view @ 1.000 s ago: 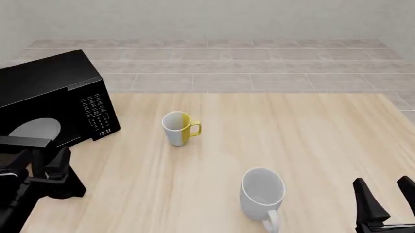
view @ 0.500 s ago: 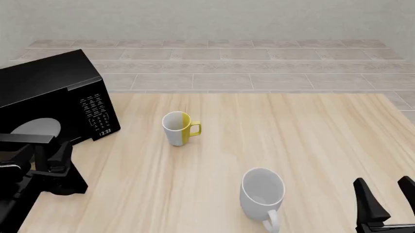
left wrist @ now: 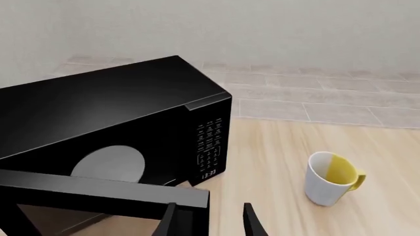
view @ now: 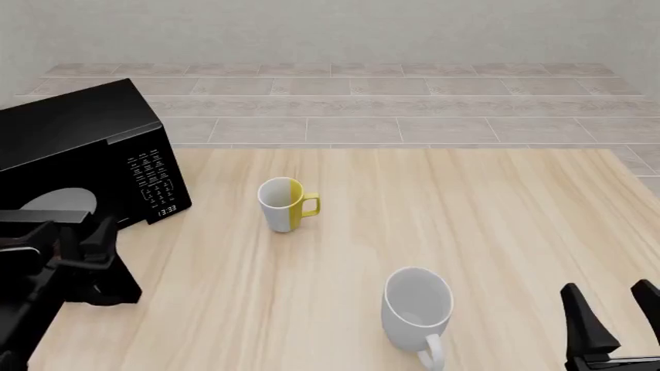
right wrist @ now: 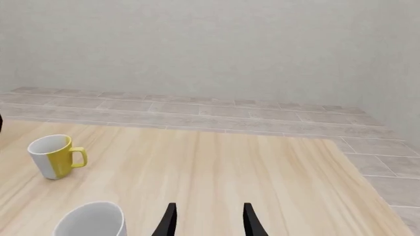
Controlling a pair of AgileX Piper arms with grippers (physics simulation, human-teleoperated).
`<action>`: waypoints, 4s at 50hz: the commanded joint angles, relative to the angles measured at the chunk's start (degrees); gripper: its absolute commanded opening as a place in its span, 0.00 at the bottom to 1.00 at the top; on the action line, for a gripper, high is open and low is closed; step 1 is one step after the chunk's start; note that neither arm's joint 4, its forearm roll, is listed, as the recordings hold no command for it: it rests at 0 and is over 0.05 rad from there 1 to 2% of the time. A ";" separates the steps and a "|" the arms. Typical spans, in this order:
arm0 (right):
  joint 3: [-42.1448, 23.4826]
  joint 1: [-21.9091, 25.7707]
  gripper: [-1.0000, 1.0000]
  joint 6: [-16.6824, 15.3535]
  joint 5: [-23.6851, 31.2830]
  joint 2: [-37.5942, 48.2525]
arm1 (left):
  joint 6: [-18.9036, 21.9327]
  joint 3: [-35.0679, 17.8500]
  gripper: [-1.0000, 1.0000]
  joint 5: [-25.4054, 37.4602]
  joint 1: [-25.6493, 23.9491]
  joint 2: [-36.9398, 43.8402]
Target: Close the microwave.
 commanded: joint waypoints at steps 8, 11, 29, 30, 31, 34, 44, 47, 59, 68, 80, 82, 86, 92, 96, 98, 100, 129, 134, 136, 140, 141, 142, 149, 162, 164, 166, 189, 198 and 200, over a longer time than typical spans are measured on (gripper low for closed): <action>-0.03 0.26 1.00 -0.05 0.02 0.06 | 0.34 -3.66 1.00 1.72 -1.39 4.73; -0.03 0.38 1.00 -0.04 0.04 0.04 | 0.59 -3.82 1.00 1.50 -1.52 5.31; 0.00 0.14 1.00 -0.42 0.10 0.02 | -0.12 -3.89 1.00 1.20 -1.77 5.76; 0.00 0.12 1.00 -0.44 0.10 0.02 | -0.25 -3.93 1.00 1.25 -1.75 5.75; 0.00 0.12 1.00 -0.50 0.09 0.01 | -0.35 -3.98 1.00 1.34 -1.68 5.63; 0.00 0.17 1.00 -0.50 0.06 0.02 | -0.19 -4.49 1.00 1.92 -1.44 5.46; 0.00 0.03 1.00 -0.47 0.09 0.01 | 0.25 -6.17 1.00 2.35 -1.50 7.14; -0.01 0.01 1.00 -0.42 0.02 0.01 | 0.33 -6.85 1.00 2.84 -1.50 7.32; 0.00 -0.01 1.00 -0.29 0.13 -0.01 | 0.24 -8.43 1.00 3.10 -1.85 9.29; 0.00 0.16 1.00 -0.17 0.18 -0.01 | 0.59 -9.53 1.00 3.19 -1.56 10.76; 0.00 0.44 1.00 -0.54 0.01 -0.01 | 1.10 -10.31 1.00 2.58 -1.18 12.40; 0.00 0.46 1.00 -0.60 -0.06 -0.01 | 0.98 -10.33 1.00 2.42 -1.21 12.60; 0.00 0.39 1.00 -0.54 -0.12 -0.01 | 1.01 -10.63 1.00 2.75 -1.09 12.55; 0.01 0.41 1.00 -0.61 0.03 -0.02 | 1.28 -11.81 1.00 3.94 -0.88 12.59; 0.01 0.19 1.00 -0.56 0.09 -0.03 | 1.28 -12.43 1.00 4.13 -1.04 13.03; 0.02 0.19 1.00 -0.59 0.10 -0.03 | 1.31 -12.91 1.00 4.35 -0.93 13.30; 0.01 0.15 1.00 -0.56 0.11 -0.03 | 1.19 -13.17 1.00 4.61 -0.77 13.23; 0.01 -0.17 1.00 -0.44 0.27 -0.02 | 0.97 -15.51 1.00 4.46 0.43 16.37; 0.00 -0.26 1.00 -0.41 0.22 -0.02 | 1.07 -16.21 1.00 5.05 0.33 16.57; 0.01 -0.33 1.00 -0.37 0.23 -0.02 | 1.14 -16.15 1.00 4.90 0.28 16.61; 0.01 -0.44 1.00 -0.41 0.33 -0.02 | 1.24 -16.46 1.00 4.99 0.05 16.96; 0.01 -0.41 1.00 -0.38 0.32 -0.02 | 1.11 -16.63 1.00 5.13 0.00 17.05; 0.01 -0.40 1.00 -0.35 0.34 -0.02 | 1.20 -16.79 1.00 5.20 0.06 17.20; 0.01 -0.39 1.00 -0.20 0.21 -0.02 | 1.24 -17.63 1.00 5.17 0.53 18.32; -0.01 0.00 1.00 -0.13 -0.23 -0.03 | 1.09 -18.82 1.00 6.31 0.30 18.67; -0.01 0.05 1.00 -0.10 -0.25 -0.03 | 1.18 -18.95 1.00 6.22 0.42 18.90; -0.01 -0.14 1.00 0.03 -0.21 -0.03 | 0.77 -19.06 1.00 6.13 0.14 19.37; 0.00 -0.87 1.00 0.68 -0.24 -0.04 | 0.49 -22.39 1.00 8.24 0.15 21.31; 0.01 -0.90 1.00 0.79 -0.20 -0.03 | 0.57 -23.42 1.00 8.63 0.32 22.16; 0.01 -0.91 1.00 0.80 -0.18 -0.03 | 0.68 -23.68 1.00 8.75 0.35 22.39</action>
